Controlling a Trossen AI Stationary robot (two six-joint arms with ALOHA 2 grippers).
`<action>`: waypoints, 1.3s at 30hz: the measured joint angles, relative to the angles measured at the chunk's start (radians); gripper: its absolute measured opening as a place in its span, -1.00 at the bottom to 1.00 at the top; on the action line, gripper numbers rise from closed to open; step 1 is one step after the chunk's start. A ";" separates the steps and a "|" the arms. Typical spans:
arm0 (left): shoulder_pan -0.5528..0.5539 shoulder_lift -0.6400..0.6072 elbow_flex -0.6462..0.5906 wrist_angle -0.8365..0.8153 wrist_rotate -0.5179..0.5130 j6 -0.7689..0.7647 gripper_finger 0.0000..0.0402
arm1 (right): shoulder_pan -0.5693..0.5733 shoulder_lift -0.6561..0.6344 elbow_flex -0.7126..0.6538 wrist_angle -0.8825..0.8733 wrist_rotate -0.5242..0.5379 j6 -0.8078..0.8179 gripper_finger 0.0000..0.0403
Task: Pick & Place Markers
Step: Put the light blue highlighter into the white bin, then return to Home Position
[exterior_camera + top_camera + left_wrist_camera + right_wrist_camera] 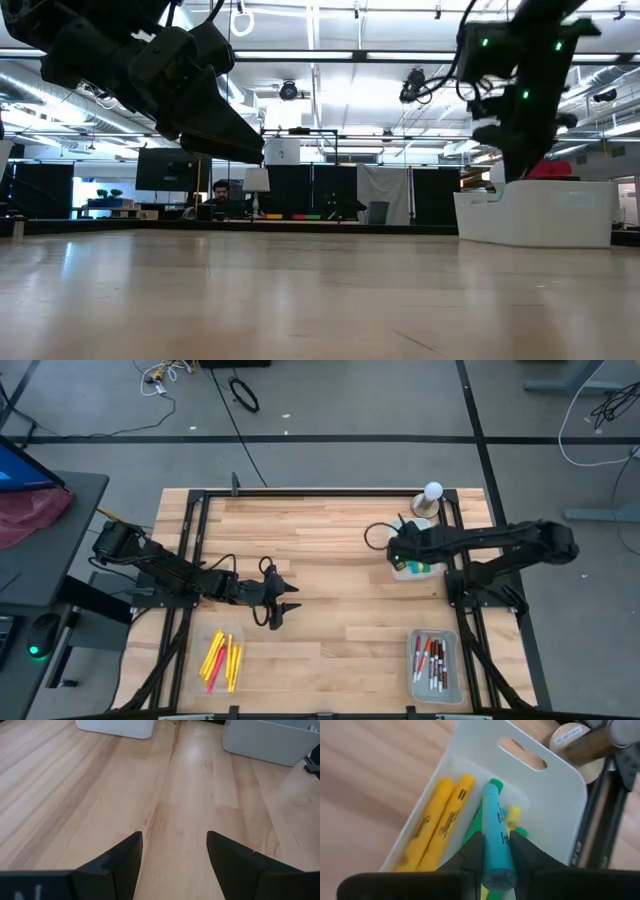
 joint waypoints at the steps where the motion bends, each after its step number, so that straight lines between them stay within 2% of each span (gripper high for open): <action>1: 0.000 0.000 0.000 0.000 0.000 0.000 0.13 | -0.023 0.000 -0.023 0.043 0.001 -0.016 -0.70; 9: 0.002 0.000 0.000 0.000 0.000 0.000 0.13 | -0.087 -0.001 -0.114 0.211 -0.025 -0.057 -0.66; 17: 0.002 0.000 0.000 0.000 0.000 0.000 0.13 | -0.087 0.000 -0.140 0.224 -0.150 -0.083 -0.06; 22: 0.002 0.000 0.000 0.000 0.000 0.000 0.13 | -0.082 -0.016 -0.097 0.169 -0.203 -0.114 0.13; 27: 0.002 0.000 0.000 0.000 0.000 0.000 0.13 | -0.032 -0.080 0.020 0.057 -0.192 -0.125 0.11; 31: 0.002 0.000 0.000 0.000 0.000 0.000 0.13 | 0.050 -0.160 0.103 0.071 -0.182 -0.144 0.04; 35: 0.002 0.000 0.000 0.000 0.000 -0.006 0.13 | 0.184 -0.241 0.115 0.234 -0.180 -0.243 -0.02; 39: 0.002 0.000 0.000 0.000 -0.001 -0.007 0.13 | 0.346 -0.298 0.023 0.551 -0.182 -0.477 -0.06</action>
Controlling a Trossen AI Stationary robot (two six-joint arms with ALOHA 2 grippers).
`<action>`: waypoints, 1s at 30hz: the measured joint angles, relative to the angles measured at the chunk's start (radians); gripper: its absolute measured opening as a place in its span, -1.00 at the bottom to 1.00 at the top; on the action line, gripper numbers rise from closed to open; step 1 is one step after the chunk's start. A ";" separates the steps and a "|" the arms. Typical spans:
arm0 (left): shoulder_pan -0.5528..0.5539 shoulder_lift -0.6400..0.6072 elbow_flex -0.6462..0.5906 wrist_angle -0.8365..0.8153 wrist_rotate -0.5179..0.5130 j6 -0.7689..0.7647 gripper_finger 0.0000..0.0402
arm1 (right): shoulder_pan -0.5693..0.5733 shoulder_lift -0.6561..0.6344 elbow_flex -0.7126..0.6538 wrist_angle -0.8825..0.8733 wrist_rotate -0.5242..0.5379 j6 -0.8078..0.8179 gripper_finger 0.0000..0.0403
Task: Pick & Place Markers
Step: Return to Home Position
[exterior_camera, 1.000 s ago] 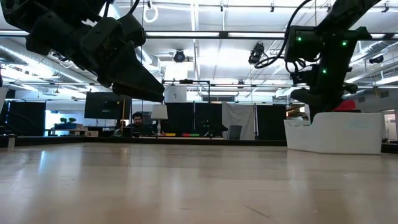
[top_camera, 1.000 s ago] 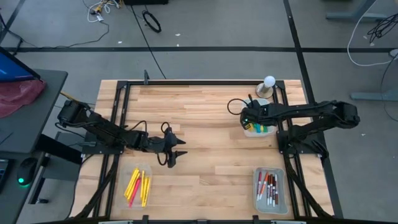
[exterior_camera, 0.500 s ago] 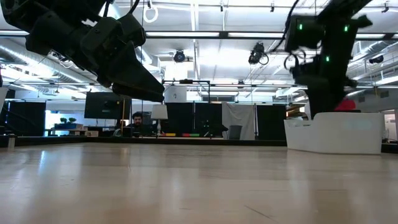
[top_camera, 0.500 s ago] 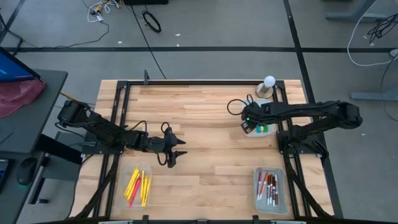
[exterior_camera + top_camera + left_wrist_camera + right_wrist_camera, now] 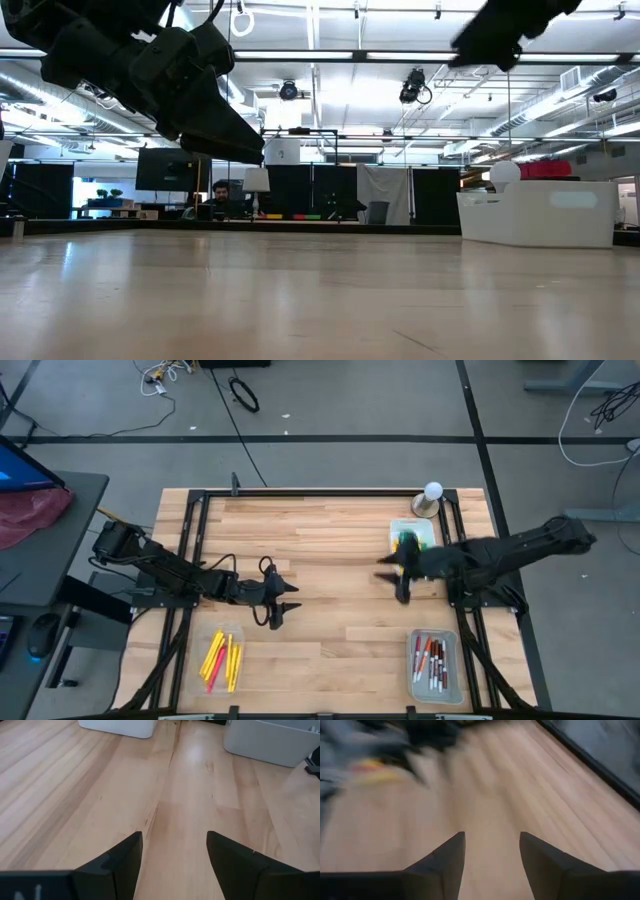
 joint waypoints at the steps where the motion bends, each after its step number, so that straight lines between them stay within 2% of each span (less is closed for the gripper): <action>1: 0.000 0.000 0.000 0.000 -0.005 0.000 0.13 | 0.035 -0.009 -0.039 0.106 0.000 -0.046 -0.07; 4: 0.000 0.000 0.000 0.000 -0.023 -0.002 0.13 | 0.107 -0.030 -0.153 0.385 -0.026 -0.171 -0.09; 6: 0.000 0.000 0.000 0.000 -0.025 -0.013 0.13 | 0.124 -0.052 -0.214 0.475 -0.036 -0.241 -0.12; 9: 0.000 0.000 0.000 0.000 -0.025 -0.014 0.13 | 0.108 -0.133 -0.278 0.482 -0.036 -0.256 -0.20; 12: 0.000 0.000 0.000 0.000 -0.025 -0.011 0.13 | 0.058 -0.262 -0.341 0.418 -0.058 -0.216 -0.30; 16: 0.000 0.000 0.000 0.000 -0.047 -0.011 0.13 | -0.015 -0.461 -0.416 0.405 -0.172 -0.118 -0.42; 20: 0.001 0.000 -0.001 0.000 -0.085 -0.011 0.13 | -0.066 -0.601 -0.484 0.404 -0.279 -0.080 -0.50; 27: 0.001 0.000 -0.001 0.000 -0.100 -0.012 0.13 | -0.131 -0.711 -0.614 0.514 -0.433 -0.029 -0.62; 30: 0.001 0.000 -0.001 0.000 -0.100 -0.018 0.13 | -0.142 -0.724 -0.693 0.621 -0.447 -0.029 -0.66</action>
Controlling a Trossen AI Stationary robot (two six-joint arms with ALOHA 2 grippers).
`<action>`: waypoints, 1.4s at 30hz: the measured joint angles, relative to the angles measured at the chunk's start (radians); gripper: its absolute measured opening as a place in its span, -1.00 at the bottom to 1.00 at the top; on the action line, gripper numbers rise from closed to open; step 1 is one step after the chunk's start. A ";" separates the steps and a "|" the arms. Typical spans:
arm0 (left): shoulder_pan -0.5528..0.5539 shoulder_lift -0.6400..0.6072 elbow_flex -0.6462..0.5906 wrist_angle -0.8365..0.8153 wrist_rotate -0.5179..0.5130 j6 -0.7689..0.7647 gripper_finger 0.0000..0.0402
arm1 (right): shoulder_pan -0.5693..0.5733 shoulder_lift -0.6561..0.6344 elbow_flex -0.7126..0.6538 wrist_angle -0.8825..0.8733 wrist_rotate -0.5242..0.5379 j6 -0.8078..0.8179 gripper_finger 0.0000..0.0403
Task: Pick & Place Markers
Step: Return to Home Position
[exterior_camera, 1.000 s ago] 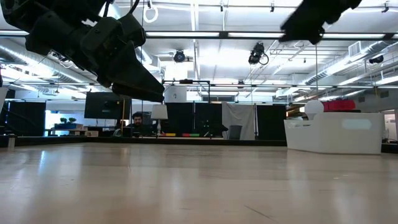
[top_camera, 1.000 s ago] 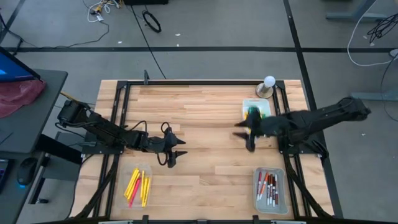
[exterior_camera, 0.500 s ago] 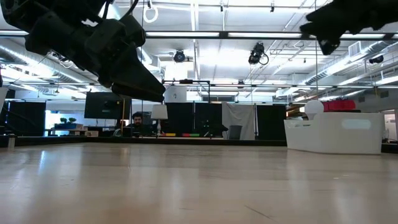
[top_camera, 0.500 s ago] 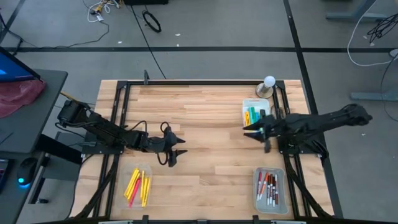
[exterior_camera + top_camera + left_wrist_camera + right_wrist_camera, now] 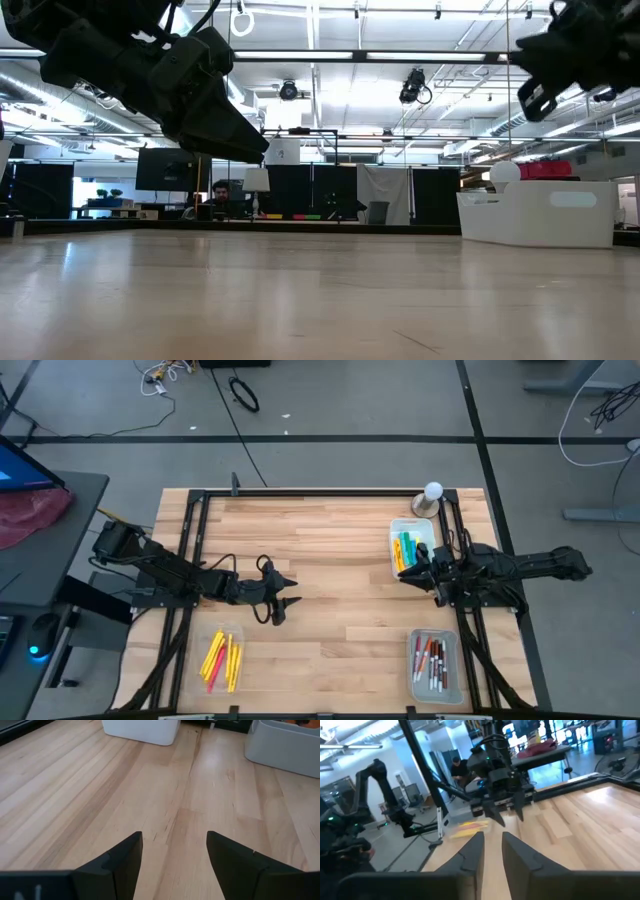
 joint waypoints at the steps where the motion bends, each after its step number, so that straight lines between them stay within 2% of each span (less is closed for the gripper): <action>1: 0.000 0.000 0.000 0.000 0.000 0.000 0.13 | -0.003 0.000 -0.025 0.034 0.001 0.000 -0.68; 5: 0.000 0.000 0.000 0.000 0.000 0.000 0.13 | -0.006 0.000 -0.100 0.120 0.000 0.000 -0.72; 9: 0.000 0.000 0.000 0.000 0.000 0.000 0.13 | -0.006 0.001 -0.098 0.086 -0.005 -0.027 -0.76; 11: 0.000 0.000 0.000 0.001 -0.001 -0.001 0.13 | -0.008 -0.009 -0.098 0.069 -0.043 -0.064 -0.77; 14: 0.000 0.000 0.000 0.000 -0.002 -0.019 0.13 | -0.028 -0.055 -0.098 0.026 -0.062 -0.087 -0.80; 18: 0.000 0.000 0.000 0.000 -0.002 -0.027 0.13 | -0.062 -0.158 -0.097 -0.116 -0.061 -0.063 -0.84; 22: 0.000 0.000 0.000 0.000 -0.002 -0.027 0.13 | -0.067 -0.231 -0.096 -0.100 -0.095 -0.109 -0.88; 27: 0.000 0.000 0.000 0.000 -0.002 -0.027 0.13 | -0.067 -0.215 -0.095 -0.105 -0.068 -0.157 -0.90; 42: 0.000 0.000 0.000 0.020 -0.006 -0.026 0.09 | -0.067 -0.171 -0.095 -0.109 -0.065 -0.154 -0.90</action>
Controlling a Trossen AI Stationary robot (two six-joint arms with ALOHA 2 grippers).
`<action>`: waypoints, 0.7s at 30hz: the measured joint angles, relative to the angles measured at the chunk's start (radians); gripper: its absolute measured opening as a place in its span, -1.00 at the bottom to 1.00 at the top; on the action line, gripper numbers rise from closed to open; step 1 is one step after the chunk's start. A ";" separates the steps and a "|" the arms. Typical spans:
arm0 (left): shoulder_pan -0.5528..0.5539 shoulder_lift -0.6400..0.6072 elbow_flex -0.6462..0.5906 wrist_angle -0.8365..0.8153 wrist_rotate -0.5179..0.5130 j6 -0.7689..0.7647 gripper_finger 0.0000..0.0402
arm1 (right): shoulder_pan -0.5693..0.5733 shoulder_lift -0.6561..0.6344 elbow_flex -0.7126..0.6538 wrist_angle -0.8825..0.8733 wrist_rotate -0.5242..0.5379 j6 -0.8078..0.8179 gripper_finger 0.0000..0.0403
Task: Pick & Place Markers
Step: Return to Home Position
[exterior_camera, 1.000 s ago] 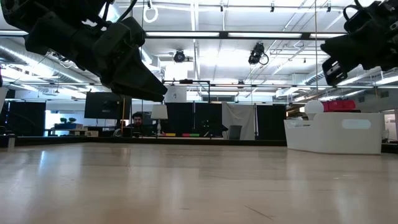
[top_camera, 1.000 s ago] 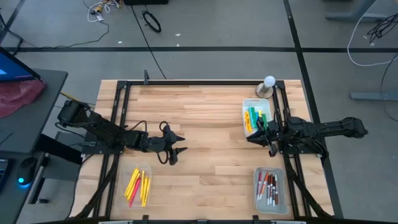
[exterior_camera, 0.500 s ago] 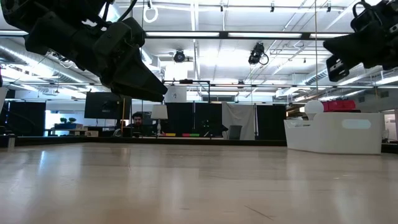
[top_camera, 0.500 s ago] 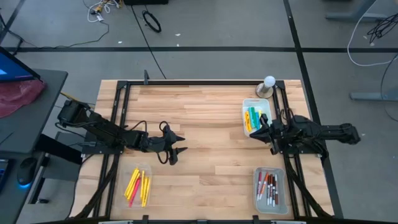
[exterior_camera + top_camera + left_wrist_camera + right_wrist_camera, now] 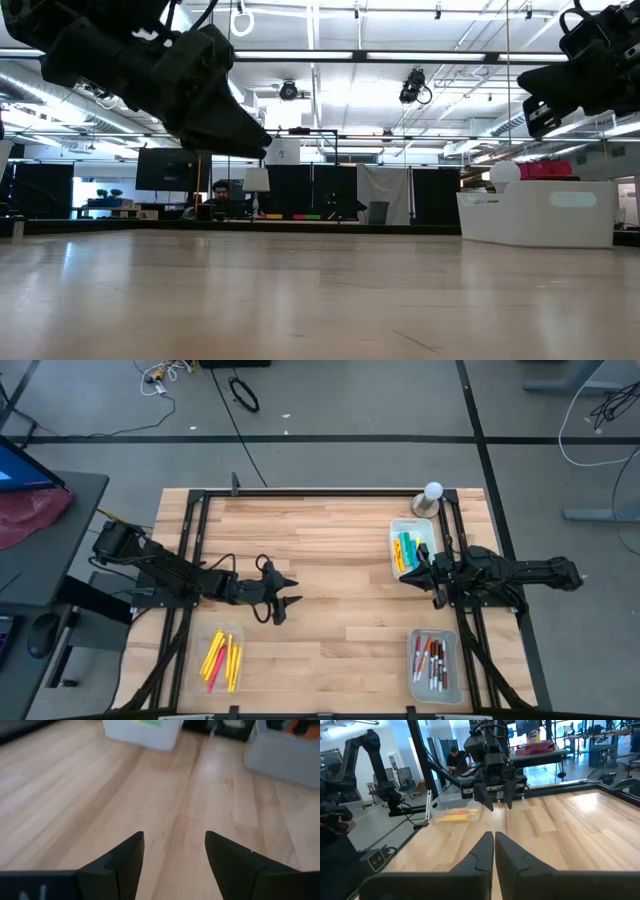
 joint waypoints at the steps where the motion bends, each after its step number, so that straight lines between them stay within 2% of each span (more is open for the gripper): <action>1: 0.000 0.000 0.000 0.018 -0.011 0.003 0.05 | 0.000 0.000 0.000 0.000 0.000 0.000 -0.90; 4: 0.004 -0.001 -0.027 0.099 -0.019 0.060 -0.15 | 0.000 0.000 0.000 0.000 0.000 0.000 -0.90; 6: 0.022 -0.015 -0.071 0.161 0.012 0.089 -0.35 | 0.000 0.000 0.000 0.000 0.000 0.000 -0.90; 11: 0.147 -0.070 -0.241 0.385 0.195 0.105 -0.92 | 0.000 0.000 0.000 0.003 0.000 0.000 -0.90; 16: 0.348 -0.193 -0.414 0.555 0.432 0.100 -0.95 | 0.000 0.000 0.000 0.003 0.000 -0.001 -0.90; 19: 0.468 -0.292 -0.481 0.557 0.557 0.079 -0.98 | 0.000 0.000 0.000 0.003 0.000 -0.001 -0.90; 21: 0.518 -0.359 -0.484 0.511 0.617 0.090 -0.97 | 0.000 0.000 0.000 0.003 0.000 -0.001 -0.90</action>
